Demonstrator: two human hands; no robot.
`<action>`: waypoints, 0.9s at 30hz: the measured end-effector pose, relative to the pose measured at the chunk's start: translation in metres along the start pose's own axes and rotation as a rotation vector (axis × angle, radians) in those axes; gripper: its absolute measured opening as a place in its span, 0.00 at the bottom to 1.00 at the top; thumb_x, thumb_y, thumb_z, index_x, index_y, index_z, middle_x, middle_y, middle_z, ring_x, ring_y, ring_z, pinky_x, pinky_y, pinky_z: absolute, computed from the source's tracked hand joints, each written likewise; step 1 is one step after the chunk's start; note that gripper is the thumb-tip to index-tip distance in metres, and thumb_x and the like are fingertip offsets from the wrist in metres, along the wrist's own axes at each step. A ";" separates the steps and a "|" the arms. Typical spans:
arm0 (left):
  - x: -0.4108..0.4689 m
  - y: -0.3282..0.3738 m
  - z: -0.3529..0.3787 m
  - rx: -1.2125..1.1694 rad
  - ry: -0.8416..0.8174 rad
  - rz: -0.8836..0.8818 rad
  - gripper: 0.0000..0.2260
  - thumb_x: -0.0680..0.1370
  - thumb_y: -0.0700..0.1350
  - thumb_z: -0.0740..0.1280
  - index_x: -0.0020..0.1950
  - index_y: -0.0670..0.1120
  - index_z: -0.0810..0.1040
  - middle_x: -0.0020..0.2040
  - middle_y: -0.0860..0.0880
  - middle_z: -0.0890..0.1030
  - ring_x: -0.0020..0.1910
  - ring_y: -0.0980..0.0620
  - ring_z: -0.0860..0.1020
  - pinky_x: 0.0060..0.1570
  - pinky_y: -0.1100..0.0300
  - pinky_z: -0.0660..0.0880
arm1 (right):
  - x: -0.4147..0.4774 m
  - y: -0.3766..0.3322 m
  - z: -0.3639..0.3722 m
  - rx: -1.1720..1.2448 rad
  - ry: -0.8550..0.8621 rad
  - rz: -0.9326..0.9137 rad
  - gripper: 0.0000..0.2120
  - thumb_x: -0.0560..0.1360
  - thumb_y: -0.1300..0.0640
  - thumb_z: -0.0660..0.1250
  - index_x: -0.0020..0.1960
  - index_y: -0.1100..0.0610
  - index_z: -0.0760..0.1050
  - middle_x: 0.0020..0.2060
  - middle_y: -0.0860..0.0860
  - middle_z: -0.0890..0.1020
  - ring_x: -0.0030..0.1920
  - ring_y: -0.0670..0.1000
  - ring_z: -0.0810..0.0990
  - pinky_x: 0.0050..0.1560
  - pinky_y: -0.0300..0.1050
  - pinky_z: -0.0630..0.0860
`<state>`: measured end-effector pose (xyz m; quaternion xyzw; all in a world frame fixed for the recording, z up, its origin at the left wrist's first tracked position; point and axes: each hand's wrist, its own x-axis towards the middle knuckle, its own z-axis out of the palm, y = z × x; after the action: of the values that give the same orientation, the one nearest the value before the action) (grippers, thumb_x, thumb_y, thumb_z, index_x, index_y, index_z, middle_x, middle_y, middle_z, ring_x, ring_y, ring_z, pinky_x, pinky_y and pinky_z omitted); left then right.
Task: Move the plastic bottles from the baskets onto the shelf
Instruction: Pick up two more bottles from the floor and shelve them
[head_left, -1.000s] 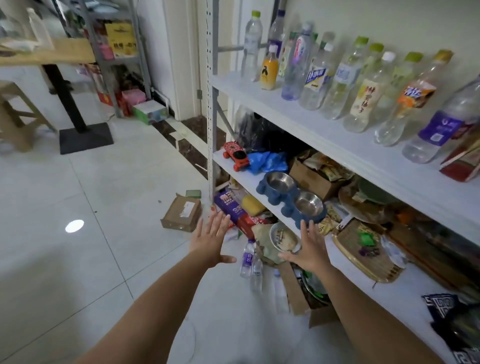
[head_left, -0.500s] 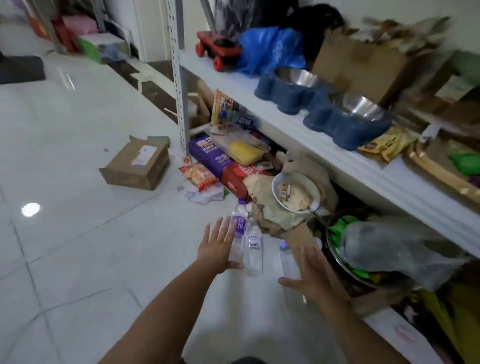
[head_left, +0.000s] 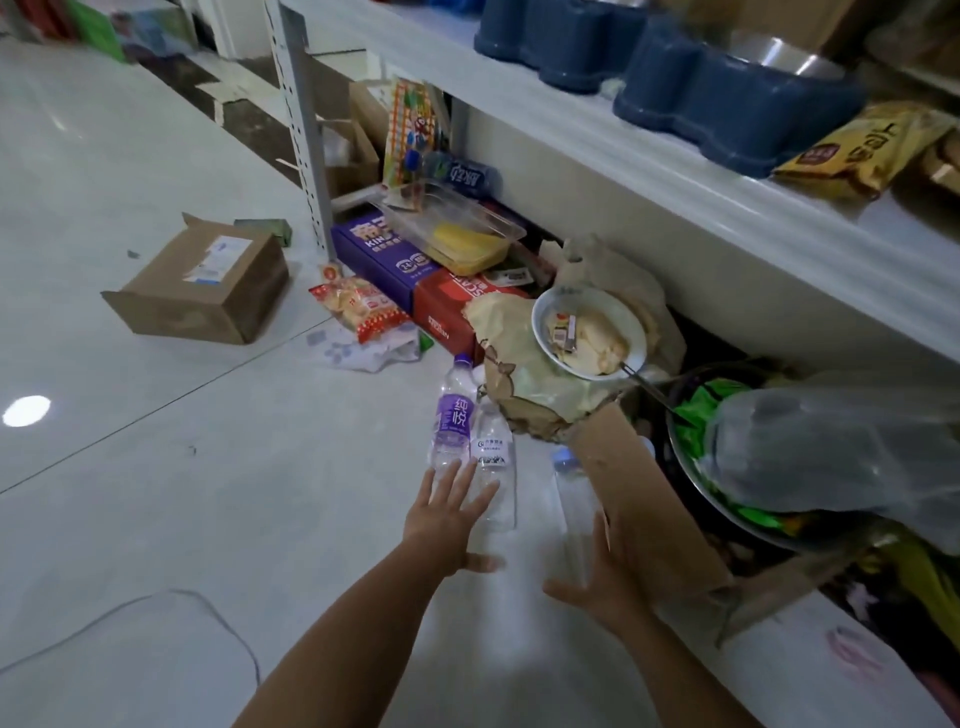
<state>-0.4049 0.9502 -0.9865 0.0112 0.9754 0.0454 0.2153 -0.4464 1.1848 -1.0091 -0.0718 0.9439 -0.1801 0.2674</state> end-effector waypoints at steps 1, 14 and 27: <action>0.003 0.002 0.004 0.008 -0.008 0.015 0.45 0.72 0.71 0.58 0.78 0.54 0.36 0.77 0.44 0.32 0.76 0.44 0.32 0.74 0.43 0.34 | 0.002 0.003 0.005 0.008 0.003 0.022 0.63 0.64 0.31 0.71 0.77 0.54 0.30 0.75 0.54 0.30 0.76 0.56 0.32 0.77 0.53 0.45; 0.022 0.011 0.030 -0.068 -0.123 0.152 0.47 0.74 0.66 0.64 0.79 0.50 0.37 0.78 0.47 0.34 0.78 0.45 0.38 0.74 0.47 0.36 | 0.013 0.017 0.026 -0.069 0.073 0.053 0.50 0.75 0.46 0.69 0.77 0.56 0.33 0.77 0.57 0.38 0.78 0.56 0.43 0.73 0.41 0.54; -0.007 0.009 0.026 -0.595 -0.118 -0.052 0.30 0.76 0.61 0.66 0.71 0.45 0.65 0.68 0.46 0.69 0.62 0.45 0.73 0.62 0.50 0.71 | -0.003 -0.037 0.057 0.226 0.074 0.204 0.45 0.62 0.61 0.78 0.72 0.48 0.58 0.65 0.56 0.66 0.64 0.59 0.68 0.54 0.48 0.74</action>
<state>-0.3879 0.9609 -1.0063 -0.0746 0.9051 0.3227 0.2667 -0.4119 1.1341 -1.0392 0.0615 0.9293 -0.2596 0.2555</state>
